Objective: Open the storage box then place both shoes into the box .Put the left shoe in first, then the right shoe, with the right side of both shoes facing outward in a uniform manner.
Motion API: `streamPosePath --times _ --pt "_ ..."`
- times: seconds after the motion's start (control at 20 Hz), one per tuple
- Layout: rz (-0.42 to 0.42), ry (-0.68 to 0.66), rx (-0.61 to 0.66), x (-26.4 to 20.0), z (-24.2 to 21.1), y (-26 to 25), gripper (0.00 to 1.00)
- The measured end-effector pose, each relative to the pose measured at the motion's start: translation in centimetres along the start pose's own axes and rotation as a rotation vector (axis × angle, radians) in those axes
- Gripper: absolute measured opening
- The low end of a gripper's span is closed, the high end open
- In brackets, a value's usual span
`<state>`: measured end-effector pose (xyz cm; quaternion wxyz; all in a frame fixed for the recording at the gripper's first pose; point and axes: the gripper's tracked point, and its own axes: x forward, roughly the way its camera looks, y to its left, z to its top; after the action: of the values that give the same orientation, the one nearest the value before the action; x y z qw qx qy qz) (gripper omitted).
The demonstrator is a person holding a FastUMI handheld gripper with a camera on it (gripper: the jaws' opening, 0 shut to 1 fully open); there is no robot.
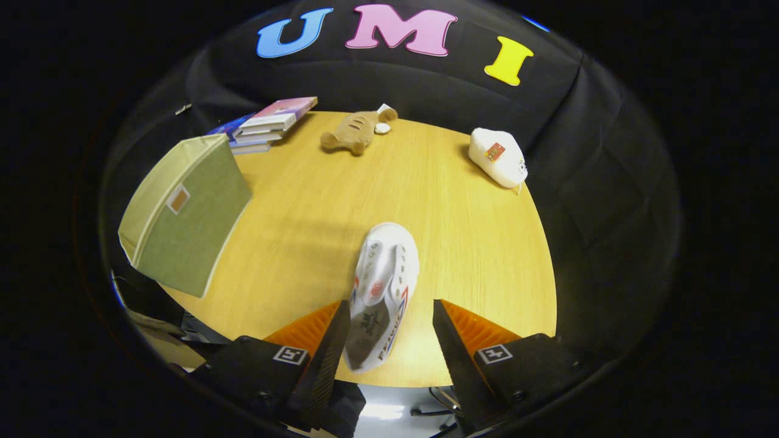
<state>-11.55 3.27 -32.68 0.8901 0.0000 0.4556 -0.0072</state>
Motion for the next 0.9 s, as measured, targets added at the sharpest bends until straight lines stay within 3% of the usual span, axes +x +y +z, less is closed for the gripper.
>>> streamPosePath --times 0.25,0.4,0.45,0.5,0.55,0.7,0.9 --pt "-0.008 0.07 -0.034 4.3 -2.1 -1.1 0.82" --pt "0.042 0.123 -0.009 6.1 -3.5 0.0 0.78" --pt "0.048 0.123 0.004 6.2 -3.8 0.3 0.75" --pt "0.042 0.118 0.012 6.2 -4.0 0.3 0.63" --pt "0.028 0.119 0.012 6.3 -4.1 0.1 0.58" --pt "-0.031 0.122 -0.021 5.3 -4.3 -1.5 0.55" --pt "-0.007 0.08 0.014 7.1 -2.9 -0.9 0.52"
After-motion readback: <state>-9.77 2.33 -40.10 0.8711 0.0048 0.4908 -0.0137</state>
